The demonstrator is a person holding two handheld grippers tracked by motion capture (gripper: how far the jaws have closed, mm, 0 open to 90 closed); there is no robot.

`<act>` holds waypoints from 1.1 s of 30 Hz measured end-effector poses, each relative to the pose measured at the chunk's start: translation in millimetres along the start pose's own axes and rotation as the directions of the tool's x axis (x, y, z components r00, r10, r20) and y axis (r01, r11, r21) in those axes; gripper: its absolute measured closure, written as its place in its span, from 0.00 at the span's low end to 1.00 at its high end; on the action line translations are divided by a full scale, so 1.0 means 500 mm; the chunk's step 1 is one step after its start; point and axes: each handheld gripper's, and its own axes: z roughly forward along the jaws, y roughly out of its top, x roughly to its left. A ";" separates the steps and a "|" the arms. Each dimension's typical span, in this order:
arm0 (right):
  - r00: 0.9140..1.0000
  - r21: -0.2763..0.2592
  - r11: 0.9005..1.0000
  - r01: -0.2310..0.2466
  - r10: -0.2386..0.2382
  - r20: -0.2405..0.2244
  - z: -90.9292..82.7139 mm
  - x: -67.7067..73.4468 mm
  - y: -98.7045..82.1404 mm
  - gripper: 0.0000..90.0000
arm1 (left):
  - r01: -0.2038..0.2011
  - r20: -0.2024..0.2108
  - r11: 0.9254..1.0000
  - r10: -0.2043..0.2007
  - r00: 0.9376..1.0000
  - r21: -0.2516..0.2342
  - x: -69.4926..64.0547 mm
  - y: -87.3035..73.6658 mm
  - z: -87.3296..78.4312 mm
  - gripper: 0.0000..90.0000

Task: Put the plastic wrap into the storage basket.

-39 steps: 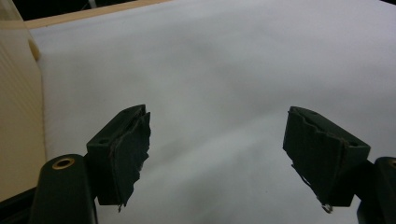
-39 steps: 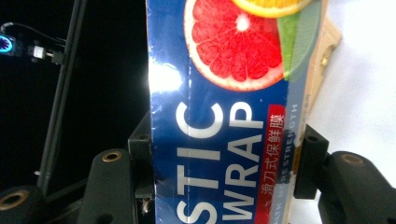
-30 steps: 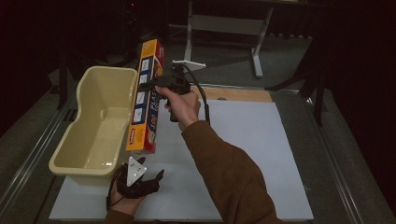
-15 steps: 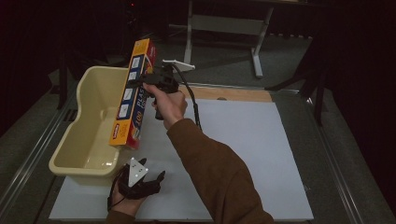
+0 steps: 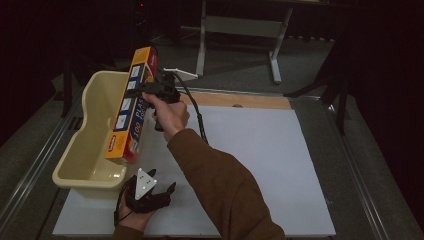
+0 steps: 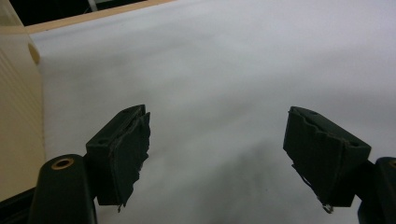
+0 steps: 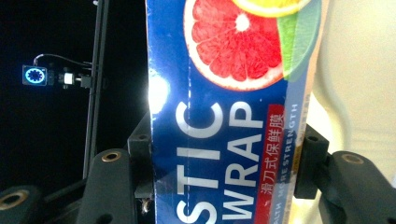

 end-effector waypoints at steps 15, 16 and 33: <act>1.000 0.051 0.998 -0.026 0.025 0.002 0.079 -0.006 -0.026 0.46 | 0.007 -0.003 1.000 -0.007 1.000 -0.025 0.006 0.004 -0.009 0.26; 1.000 0.052 0.998 -0.023 0.023 0.006 0.081 -0.005 -0.028 0.46 | 0.008 -0.002 1.000 -0.008 1.000 -0.026 0.006 0.004 -0.008 0.25; 0.996 0.062 0.996 -0.068 0.065 0.054 0.115 -0.041 -0.054 0.45 | 0.005 -0.001 0.999 -0.005 1.000 -0.032 0.006 0.006 -0.012 0.26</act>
